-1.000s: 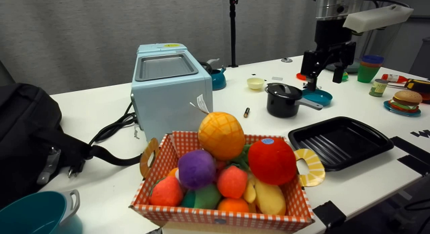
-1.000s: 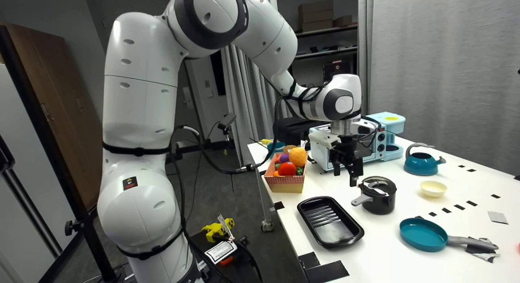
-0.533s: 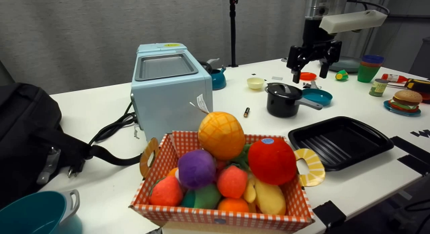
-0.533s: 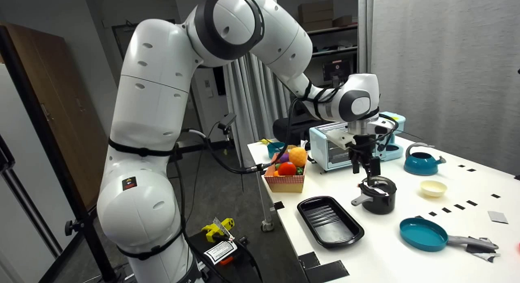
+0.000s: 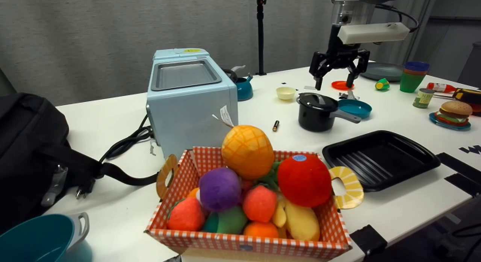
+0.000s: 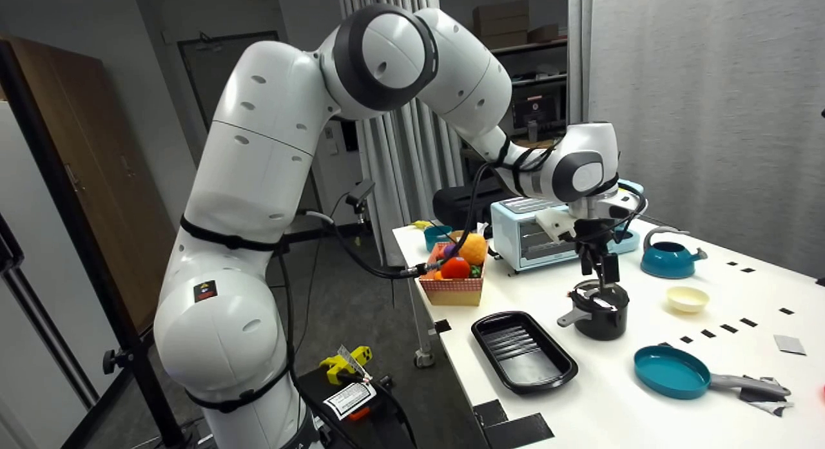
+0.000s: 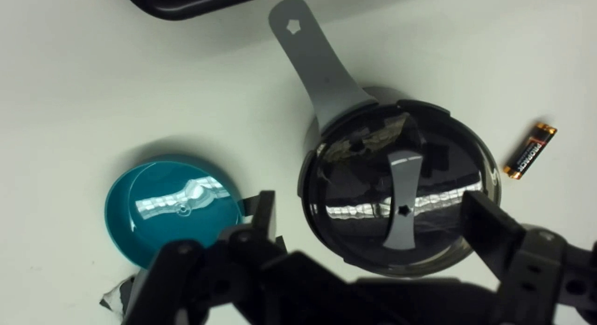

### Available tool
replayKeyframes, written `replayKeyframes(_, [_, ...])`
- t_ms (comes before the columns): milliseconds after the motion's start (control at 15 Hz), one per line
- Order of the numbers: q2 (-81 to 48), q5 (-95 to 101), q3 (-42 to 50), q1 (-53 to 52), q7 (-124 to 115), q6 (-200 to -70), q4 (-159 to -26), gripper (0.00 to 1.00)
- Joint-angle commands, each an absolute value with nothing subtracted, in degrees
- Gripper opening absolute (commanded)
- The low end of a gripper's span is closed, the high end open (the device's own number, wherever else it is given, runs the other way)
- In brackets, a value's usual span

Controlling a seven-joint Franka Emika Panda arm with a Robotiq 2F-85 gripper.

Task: Remove the lid from the black pot and place it on the blue pan

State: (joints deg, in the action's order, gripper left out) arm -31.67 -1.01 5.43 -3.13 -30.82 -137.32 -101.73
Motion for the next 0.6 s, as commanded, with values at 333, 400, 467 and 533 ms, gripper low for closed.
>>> replayKeyframes(333, [-38.98, -2.18, 6.06, -5.01, -35.66, -139.75, -93.98, 0.99])
replayKeyframes(400, [-39.56, -2.11, 6.05, -5.28, -35.96, -139.61, -93.30, 0.98])
replayKeyframes(467, [-40.15, -2.08, 6.07, -5.49, -36.22, -139.37, -92.63, 0.97])
replayKeyframes(533, [-40.72, -2.07, 6.14, -5.63, -36.48, -139.18, -91.99, 0.92])
